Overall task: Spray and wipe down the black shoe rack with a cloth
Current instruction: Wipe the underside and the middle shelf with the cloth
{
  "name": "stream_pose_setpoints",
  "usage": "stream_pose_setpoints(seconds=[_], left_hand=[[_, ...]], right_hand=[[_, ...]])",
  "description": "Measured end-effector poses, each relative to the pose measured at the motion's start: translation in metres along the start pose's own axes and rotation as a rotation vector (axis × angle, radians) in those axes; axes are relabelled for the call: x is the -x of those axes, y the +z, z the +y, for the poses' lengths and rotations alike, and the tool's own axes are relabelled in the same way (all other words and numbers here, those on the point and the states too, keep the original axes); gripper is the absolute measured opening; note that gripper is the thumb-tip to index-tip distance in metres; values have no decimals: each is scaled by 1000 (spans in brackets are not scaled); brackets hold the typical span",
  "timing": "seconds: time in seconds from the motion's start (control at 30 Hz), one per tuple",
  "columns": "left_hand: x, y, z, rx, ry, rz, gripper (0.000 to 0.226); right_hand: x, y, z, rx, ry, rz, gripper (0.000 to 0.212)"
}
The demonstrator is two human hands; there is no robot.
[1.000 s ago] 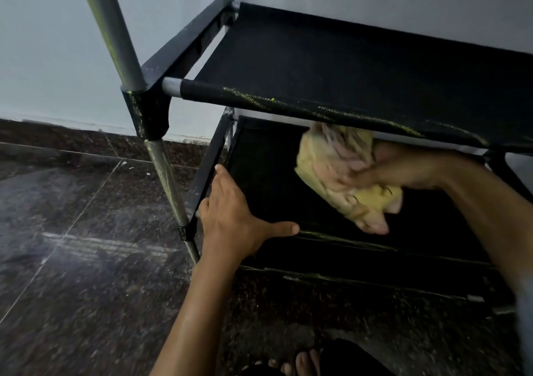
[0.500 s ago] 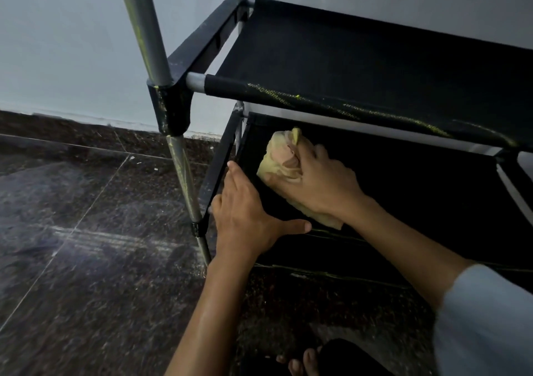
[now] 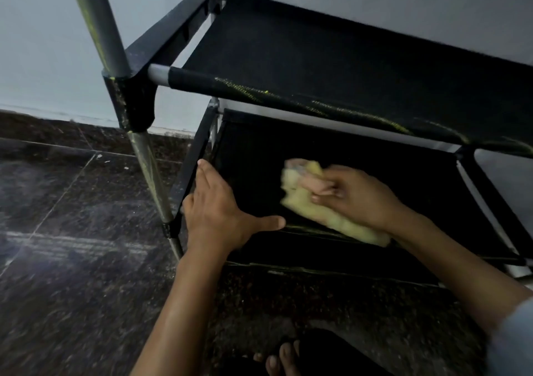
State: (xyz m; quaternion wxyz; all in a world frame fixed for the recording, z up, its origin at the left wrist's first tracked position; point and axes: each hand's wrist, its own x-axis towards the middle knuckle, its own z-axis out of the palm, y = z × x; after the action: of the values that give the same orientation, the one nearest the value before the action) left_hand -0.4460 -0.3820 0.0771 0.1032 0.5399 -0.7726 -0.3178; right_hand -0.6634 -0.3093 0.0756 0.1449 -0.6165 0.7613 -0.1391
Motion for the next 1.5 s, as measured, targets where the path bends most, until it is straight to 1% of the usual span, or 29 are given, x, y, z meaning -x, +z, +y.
stream_pose_setpoints(seconds=[0.1,0.17,0.2,0.23,0.33,0.43,0.57,0.67,0.77,0.83,0.9,0.97,1.03,1.13,1.23,1.3,1.37,1.4,1.43,1.5], left_hand=[[3,-1,1,-14,0,-2,149],[3,-2,2,-28,-5,-4,148],[3,-2,3,-35,-7,-7,147],[3,-2,3,-40,-9,-11,147],[3,-2,3,-47,-5,-15,146],[4,-1,3,-54,-6,-9,145],[3,1,3,-66,-10,-6,144],[3,2,2,-69,-11,9,143],[2,2,1,-84,-10,16,142],[2,1,1,-101,-20,12,142],[1,3,5,-134,-24,3,140],[-1,9,13,-168,24,21,137],[-2,17,24,-198,86,41,140],[-4,30,32,-294,139,21,152],[-7,38,29,-371,143,-3,155],[-8,40,29,-398,140,-16,156],[-8,39,29,-431,140,-39,156],[-8,37,29,-448,141,-53,157],[-7,36,28,-459,141,-66,157],[-6,34,28,-468,137,-85,157]], right_hand=[[30,-19,59,-20,208,68,11],[34,-23,73,-25,268,90,20],[31,-21,74,-21,274,100,19],[26,-18,70,-9,269,118,14],[-1,-7,47,5,234,179,11],[-33,6,9,-21,150,181,26],[-50,15,-47,39,-23,97,44],[-31,11,-48,79,-36,65,56],[-2,7,-16,82,71,85,49],[18,0,19,116,229,148,43],[33,-8,56,144,420,209,44],[38,-14,84,86,554,288,44],[35,-16,92,56,582,357,41],[31,-13,58,172,490,400,36],[23,4,3,185,242,428,39],[1,16,-23,249,72,434,41],[-32,19,-40,382,-30,362,46],[-46,19,-44,443,-63,325,47],[-60,18,-43,453,-67,305,46],[-76,16,-27,314,20,296,43]])
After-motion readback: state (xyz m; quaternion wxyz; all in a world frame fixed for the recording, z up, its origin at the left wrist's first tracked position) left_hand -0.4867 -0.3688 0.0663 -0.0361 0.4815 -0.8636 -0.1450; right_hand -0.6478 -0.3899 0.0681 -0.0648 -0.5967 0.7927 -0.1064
